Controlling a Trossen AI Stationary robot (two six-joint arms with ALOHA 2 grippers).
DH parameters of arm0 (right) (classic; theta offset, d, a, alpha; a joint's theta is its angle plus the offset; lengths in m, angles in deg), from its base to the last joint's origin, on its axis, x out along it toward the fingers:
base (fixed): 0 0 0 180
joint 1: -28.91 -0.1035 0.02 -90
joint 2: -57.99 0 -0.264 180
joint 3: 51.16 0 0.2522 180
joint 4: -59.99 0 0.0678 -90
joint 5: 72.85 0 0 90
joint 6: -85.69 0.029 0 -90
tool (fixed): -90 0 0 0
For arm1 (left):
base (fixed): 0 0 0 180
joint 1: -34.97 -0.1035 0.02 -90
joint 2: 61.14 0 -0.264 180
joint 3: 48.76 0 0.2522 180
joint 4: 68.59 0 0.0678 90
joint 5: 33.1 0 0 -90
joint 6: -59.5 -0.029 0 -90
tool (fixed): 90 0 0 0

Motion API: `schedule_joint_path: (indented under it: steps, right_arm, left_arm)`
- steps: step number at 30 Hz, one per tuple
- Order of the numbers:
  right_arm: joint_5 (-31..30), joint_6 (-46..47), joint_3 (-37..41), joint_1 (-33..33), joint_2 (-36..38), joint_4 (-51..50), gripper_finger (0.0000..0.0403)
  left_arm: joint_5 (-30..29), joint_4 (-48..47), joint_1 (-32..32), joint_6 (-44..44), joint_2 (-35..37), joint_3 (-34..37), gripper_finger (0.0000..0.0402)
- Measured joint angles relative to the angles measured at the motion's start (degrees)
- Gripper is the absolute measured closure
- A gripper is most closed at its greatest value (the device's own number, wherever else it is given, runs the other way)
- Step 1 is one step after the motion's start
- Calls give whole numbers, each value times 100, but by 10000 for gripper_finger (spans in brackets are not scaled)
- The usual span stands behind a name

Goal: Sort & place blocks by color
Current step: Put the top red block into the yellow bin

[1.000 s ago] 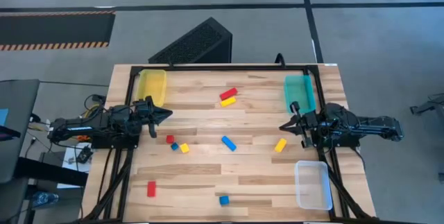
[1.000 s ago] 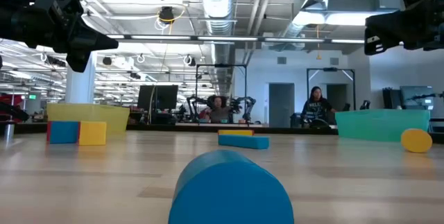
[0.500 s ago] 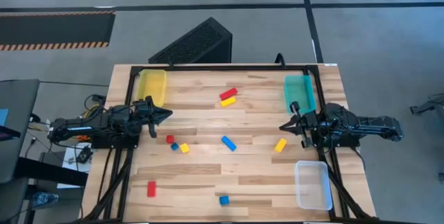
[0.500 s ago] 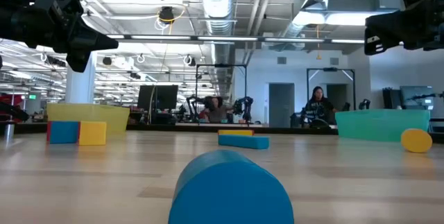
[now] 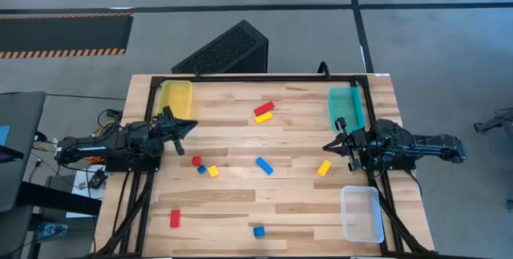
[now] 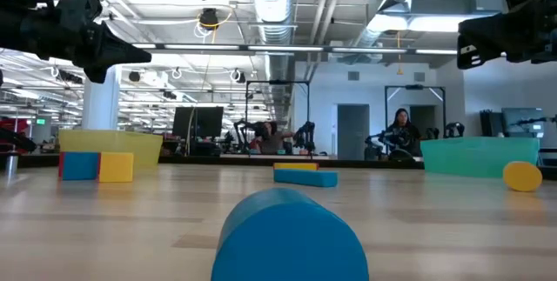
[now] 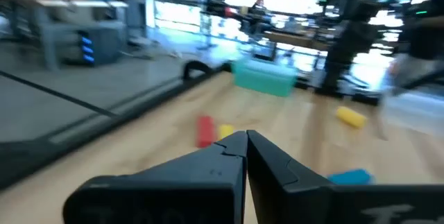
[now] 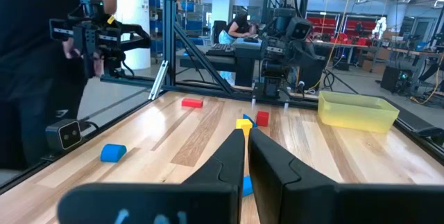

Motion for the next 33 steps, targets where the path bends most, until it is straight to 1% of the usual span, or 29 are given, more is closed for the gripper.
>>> schedule_joint_path:
  steps: [2, 8, 15, 17, 21, 23, 25, 27, 28, 30, 32, 33]
  right_arm:
    - [0, 0, 0, -1, 2, 0, 360]
    - [0, 0, 1, -2, 2, 2, 360]
    - [0, 0, 0, 0, 2, 0, 360]
    - [0, 0, 0, 0, 0, 0, 360]
    - [0, -1, 1, 0, 2, 0, 360]
    - [0, -33, 2, 0, 1, 2, 360]
    - [0, -14, 0, 0, 2, 23, 360]
    - [0, 119, 4, -1, 1, 93, 360]
    - [0, 106, 8, -1, 1, 170, 360]
    - [4, -23, 11, -1, -4, 413, 360]
    - [4, 8, 9, 0, 7, 735, 360]
    - [4, 6, 9, 0, 4, 800, 360]
  left_arm:
    - [-123, 0, 0, -86, 17, 0, 401]
    - [-123, 56, -2, 11, 18, 4, 401]
    - [-102, 28, 0, 1437, 18, 2, 401]
    - [-127, 30, 0, 1632, 18, 2, 401]
    - [-600, 23, 0, 1816, 15, -2, 401]
    - [-617, -9, 0, 1875, 13, -6, 401]
    - [-509, -20, 0, 1961, -25, -9, 401]
    - [-501, -33, 2, 2260, -40, -11, 401]
    - [-645, -30, 6, 2542, -56, -11, 401]
    - [-1185, -13, 4, 3195, -105, -11, 401]
    - [-1563, 0, -1, 3335, -97, -25, 401]
    - [-1616, 44, 0, 3236, -99, -36, 401]
